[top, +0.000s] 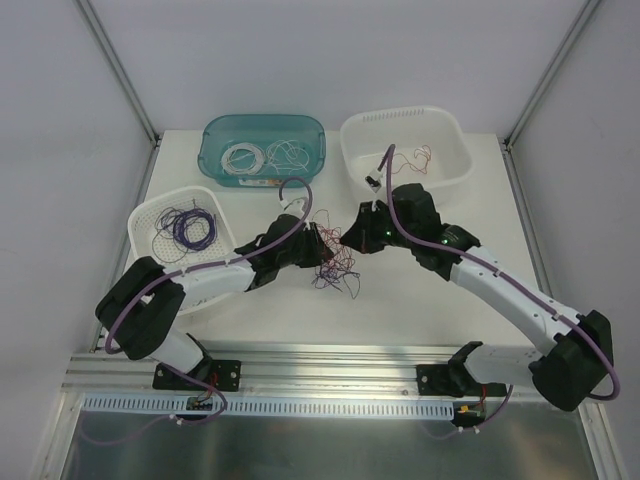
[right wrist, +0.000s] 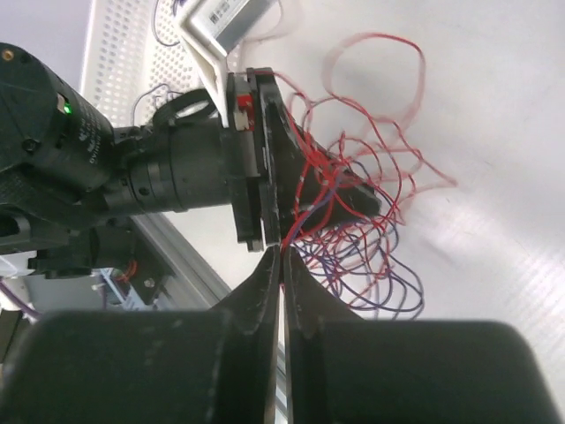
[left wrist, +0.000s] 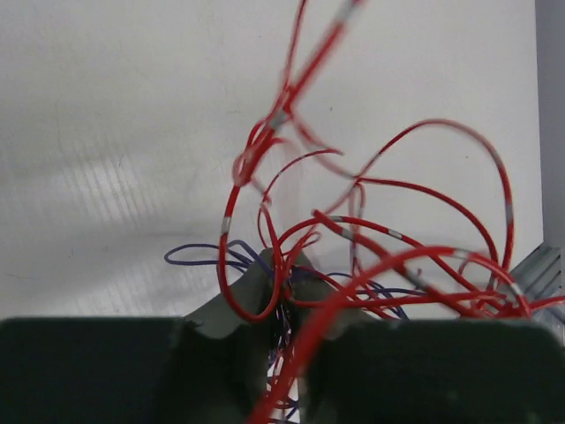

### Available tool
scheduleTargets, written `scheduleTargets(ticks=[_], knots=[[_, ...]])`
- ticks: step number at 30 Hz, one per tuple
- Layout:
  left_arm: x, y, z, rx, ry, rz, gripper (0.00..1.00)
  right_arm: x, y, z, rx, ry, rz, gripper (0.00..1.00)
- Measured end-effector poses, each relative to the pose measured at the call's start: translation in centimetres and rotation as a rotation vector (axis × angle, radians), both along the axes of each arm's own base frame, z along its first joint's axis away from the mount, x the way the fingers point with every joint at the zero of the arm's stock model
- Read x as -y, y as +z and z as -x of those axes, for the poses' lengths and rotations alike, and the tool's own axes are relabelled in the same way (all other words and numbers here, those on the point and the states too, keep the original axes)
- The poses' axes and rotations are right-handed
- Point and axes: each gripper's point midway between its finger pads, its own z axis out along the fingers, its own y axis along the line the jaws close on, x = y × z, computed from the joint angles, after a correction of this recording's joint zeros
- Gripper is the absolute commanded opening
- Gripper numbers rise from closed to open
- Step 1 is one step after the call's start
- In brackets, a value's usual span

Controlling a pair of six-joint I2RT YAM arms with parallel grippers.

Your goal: Untangle the cables

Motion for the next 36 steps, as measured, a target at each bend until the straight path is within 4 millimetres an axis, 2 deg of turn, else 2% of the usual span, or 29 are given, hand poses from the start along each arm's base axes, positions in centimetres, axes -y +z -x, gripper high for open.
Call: scheduleTargets(ticks=[1,5,10,11,14,17,19,23,26,30,36], knots=[[0.0,-0.2,-0.3,0.001,0.011,-0.009,0.0,0.4,-0.1,0.1,0.002,-0.008,0.013,0.01],[0.0,0.0,-1.2,0.019,0.04,-0.03,0.0,2.6,-0.4,0.5,0.029,-0.048,0.093,0.01],[-0.4,0.8,-2.0,0.035,0.067,-0.027,0.0,7.6,-0.1,-0.1,0.064,-0.184,0.196,0.01],[-0.6,1.1,-2.2,0.041,0.072,-0.022,0.0,9.1,-0.3,-0.3,0.053,-0.228,0.213,0.02],[-0.8,2.5,-2.2,0.077,0.063,-0.012,0.0,11.2,-0.9,-0.7,0.017,-0.288,0.234,0.1],[-1.5,2.9,-2.1,0.101,0.044,-0.047,0.0,11.7,-2.3,-0.2,-0.025,-0.282,0.245,0.1],[-3.3,1.3,-2.1,0.08,0.06,-0.123,0.0,12.2,-3.8,0.1,-0.059,-0.294,0.264,0.13],[-6.2,-1.7,-1.3,0.014,0.073,-0.254,0.0,12.8,-6.5,0.9,-0.136,-0.3,0.302,0.45],[-6.5,-2.3,-0.7,-0.003,0.05,-0.284,0.0,12.5,-7.5,1.0,-0.167,-0.275,0.317,0.53],[-6.3,-2.5,-0.3,-0.014,0.023,-0.284,0.0,11.5,-8.2,0.8,-0.18,-0.226,0.312,0.55],[-6.1,-2.6,0.2,-0.033,0.0,-0.278,0.0,9.1,-9.8,-0.5,-0.188,-0.17,0.292,0.56]])
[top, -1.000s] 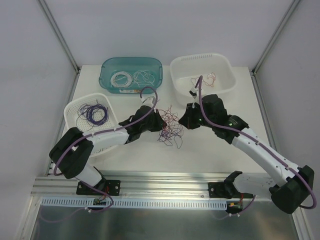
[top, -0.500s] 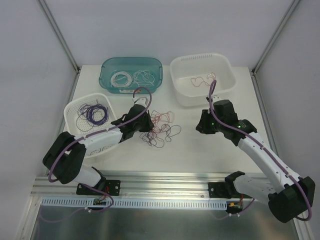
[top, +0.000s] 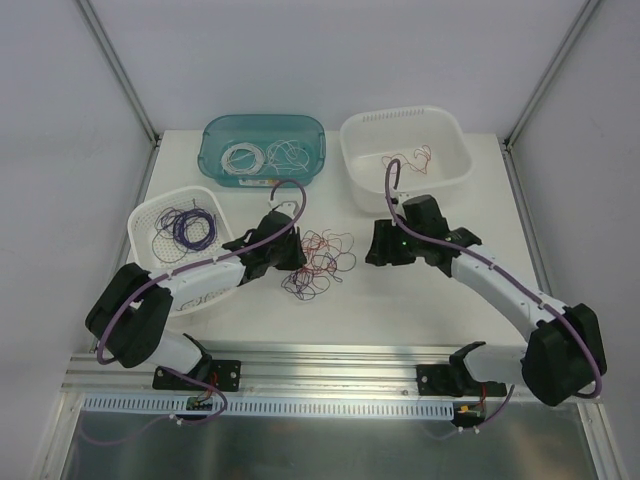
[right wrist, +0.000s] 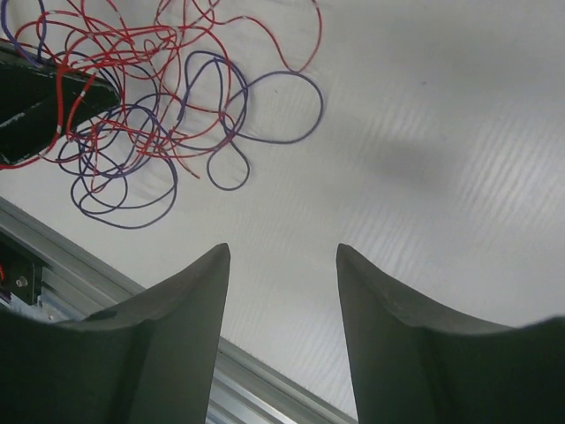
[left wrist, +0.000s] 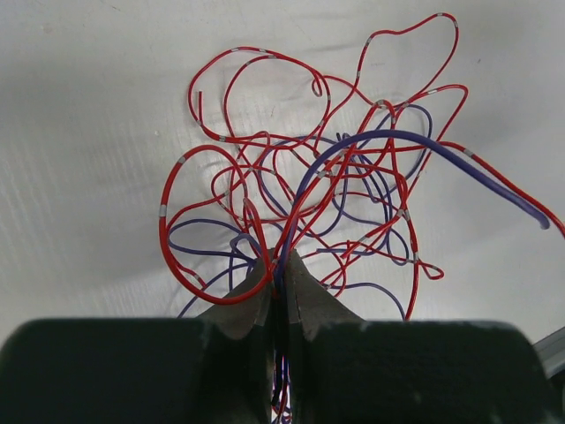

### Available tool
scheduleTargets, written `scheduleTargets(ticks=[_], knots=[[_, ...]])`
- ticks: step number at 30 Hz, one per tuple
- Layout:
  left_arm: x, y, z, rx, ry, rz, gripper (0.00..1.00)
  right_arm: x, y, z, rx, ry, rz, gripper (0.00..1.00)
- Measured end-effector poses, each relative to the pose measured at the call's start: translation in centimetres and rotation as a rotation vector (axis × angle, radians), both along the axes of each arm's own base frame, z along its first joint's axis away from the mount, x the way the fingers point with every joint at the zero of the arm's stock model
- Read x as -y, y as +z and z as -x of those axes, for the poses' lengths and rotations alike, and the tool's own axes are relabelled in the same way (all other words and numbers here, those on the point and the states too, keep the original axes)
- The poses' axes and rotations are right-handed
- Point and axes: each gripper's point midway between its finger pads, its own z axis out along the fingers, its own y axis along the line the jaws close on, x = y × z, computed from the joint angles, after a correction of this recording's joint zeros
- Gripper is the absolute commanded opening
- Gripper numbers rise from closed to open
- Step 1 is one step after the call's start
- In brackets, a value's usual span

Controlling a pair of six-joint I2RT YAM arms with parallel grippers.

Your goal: Untangle the cables

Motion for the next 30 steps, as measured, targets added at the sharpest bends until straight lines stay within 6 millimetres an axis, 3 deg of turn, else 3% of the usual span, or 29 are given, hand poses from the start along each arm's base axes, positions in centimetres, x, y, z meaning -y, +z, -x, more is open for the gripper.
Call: scheduleTargets(ticks=[8,16,19,22,23,27,30], knots=[[0.2,0.2,0.5,-0.019,-0.013,0.017,0.0,-5.6,-1.5,-2.6,0.026,0.098,-0.094,0.57],[0.5,1.3,0.8,-0.016,-0.014,0.057,0.0,-8.8,-4.8,-5.6,0.005,0.063,-0.188,0.54],[0.5,1.6,0.9,-0.011,-0.012,0.064,0.0,-9.5,-5.9,-6.0,-0.009,0.063,-0.201,0.46],[0.2,1.4,1.2,-0.014,-0.009,0.062,0.0,-9.9,-6.5,-6.0,-0.015,0.069,-0.204,0.09],[0.1,1.2,1.3,-0.016,-0.005,0.059,0.04,-9.9,-6.5,-5.9,-0.016,0.072,-0.204,0.03],[-0.9,0.2,1.5,-0.026,0.034,0.03,0.09,-9.3,-5.4,-5.5,-0.001,0.085,-0.171,0.01],[-1.3,-0.4,1.4,-0.035,0.074,0.02,0.17,-8.0,-2.3,-5.0,0.053,0.107,-0.115,0.01]])
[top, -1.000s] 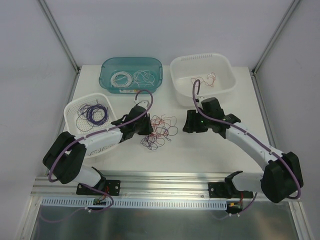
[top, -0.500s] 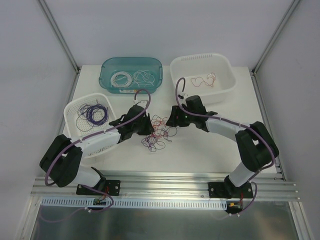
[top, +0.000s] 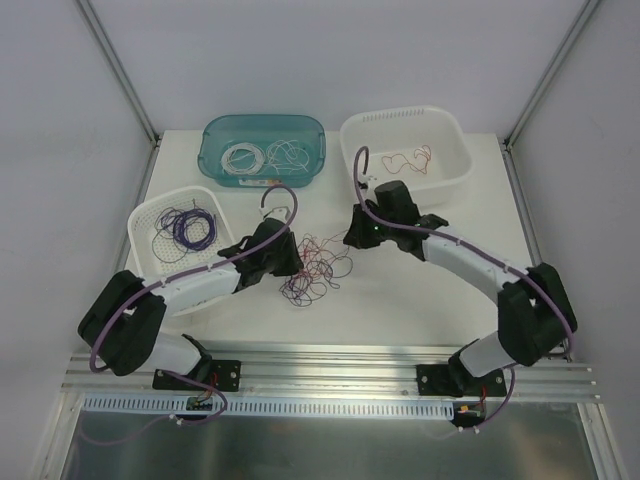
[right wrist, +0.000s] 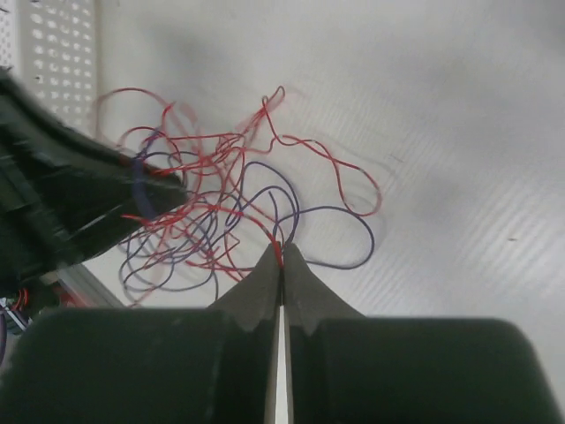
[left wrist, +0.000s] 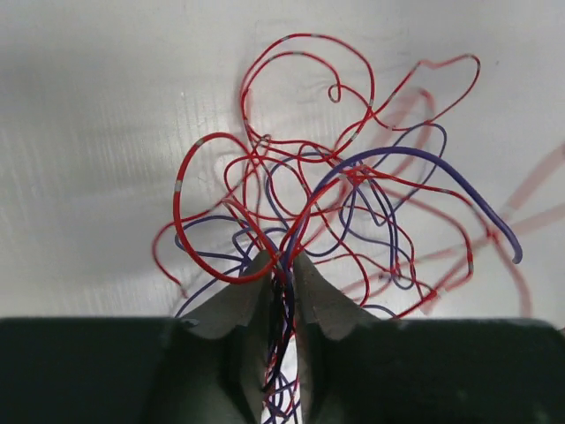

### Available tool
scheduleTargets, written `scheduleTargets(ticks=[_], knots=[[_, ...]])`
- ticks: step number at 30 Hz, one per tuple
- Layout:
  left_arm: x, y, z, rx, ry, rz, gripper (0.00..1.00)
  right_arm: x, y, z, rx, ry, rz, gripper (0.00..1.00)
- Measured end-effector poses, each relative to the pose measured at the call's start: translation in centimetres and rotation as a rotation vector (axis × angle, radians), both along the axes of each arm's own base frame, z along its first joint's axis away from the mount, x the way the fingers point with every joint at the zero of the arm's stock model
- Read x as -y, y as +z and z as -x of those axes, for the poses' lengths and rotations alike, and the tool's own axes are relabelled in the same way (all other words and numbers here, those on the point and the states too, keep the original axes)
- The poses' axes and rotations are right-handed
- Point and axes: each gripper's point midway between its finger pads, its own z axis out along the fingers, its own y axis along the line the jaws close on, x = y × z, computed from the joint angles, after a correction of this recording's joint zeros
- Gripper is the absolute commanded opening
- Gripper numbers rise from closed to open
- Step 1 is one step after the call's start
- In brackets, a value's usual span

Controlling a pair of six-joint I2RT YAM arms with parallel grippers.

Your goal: Untangle the cables

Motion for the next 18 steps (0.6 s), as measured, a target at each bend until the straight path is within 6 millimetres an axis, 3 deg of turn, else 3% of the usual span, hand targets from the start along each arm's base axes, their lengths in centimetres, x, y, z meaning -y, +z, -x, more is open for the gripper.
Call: scheduleTargets(ticks=[2,6,9,18], knots=[[0.0,-0.4,-0.3,-0.002,0.019,-0.004,0.2,0.6,3.3,0.1,0.07,0.016,0.019,0.01],[-0.1,-1.7,-0.8,-0.025,0.053,-0.013,0.26,2.6,12.6,0.8,0.255,0.04,0.038,0.01],[-0.5,-3.1,-0.8,-0.066,0.08,-0.03,0.31,4.2,17.9,1.5,0.362,0.033,0.046,0.01],[-2.0,-4.3,-1.0,-0.114,0.124,-0.056,0.37,10.3,30.1,3.6,0.635,-0.104,0.059,0.01]])
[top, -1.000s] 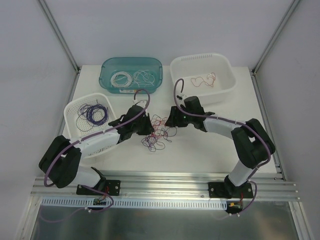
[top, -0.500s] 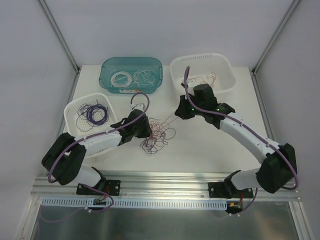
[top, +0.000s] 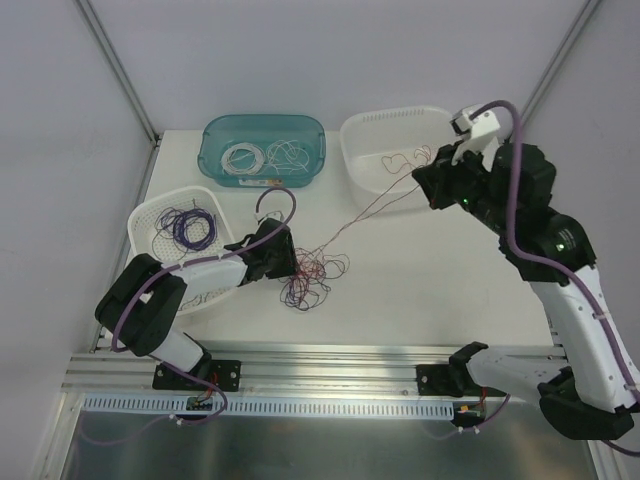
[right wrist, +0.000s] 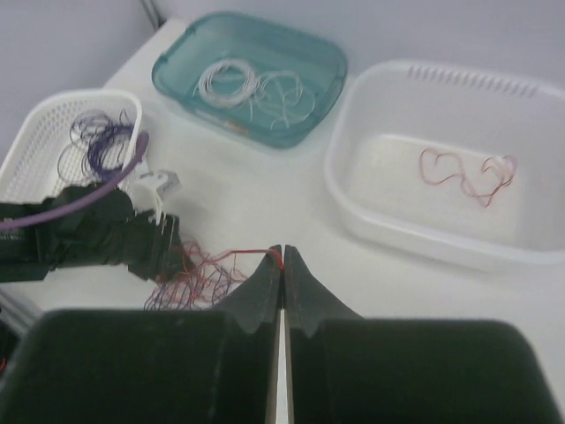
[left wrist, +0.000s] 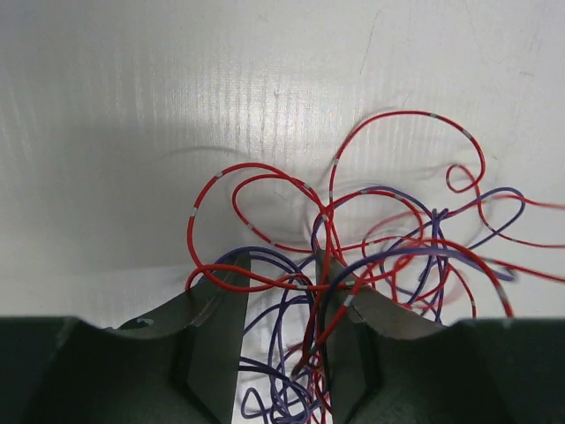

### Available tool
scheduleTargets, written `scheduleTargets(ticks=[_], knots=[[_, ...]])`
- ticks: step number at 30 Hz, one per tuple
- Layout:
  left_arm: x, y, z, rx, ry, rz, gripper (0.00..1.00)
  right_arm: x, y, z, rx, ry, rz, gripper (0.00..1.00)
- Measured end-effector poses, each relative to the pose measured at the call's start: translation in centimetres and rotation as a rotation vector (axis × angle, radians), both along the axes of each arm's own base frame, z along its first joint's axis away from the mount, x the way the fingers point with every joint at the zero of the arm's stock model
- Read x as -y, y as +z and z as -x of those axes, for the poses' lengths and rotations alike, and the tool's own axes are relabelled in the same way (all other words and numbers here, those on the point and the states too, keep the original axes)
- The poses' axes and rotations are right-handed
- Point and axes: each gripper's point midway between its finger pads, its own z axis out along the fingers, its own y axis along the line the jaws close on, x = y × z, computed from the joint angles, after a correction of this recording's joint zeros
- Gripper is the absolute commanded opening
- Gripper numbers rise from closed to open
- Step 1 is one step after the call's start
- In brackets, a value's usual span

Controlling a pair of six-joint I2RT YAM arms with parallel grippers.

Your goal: Untangle the cables

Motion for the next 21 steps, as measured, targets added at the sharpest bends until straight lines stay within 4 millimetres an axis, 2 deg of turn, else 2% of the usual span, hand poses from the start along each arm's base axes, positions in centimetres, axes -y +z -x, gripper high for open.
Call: scheduleTargets(ticks=[7,13,17,21], knots=[[-0.2,-0.1,-0.2,-0.006,0.013,0.005,0.39,5.6,9.3,2.6,0.26,-0.152,-0.094,0.01],[-0.3,0.0,-0.5,-0.01,0.03,0.018,0.45,10.4,14.8,5.1,0.457,-0.309,-0.144,0.01],[-0.4,0.1,-0.6,-0.01,0.033,0.019,0.46,12.4,16.9,5.8,0.529,-0.39,-0.156,0.01],[-0.4,0.1,-0.7,-0.012,0.035,0.017,0.47,12.8,16.0,5.2,0.511,-0.425,-0.135,0.01]])
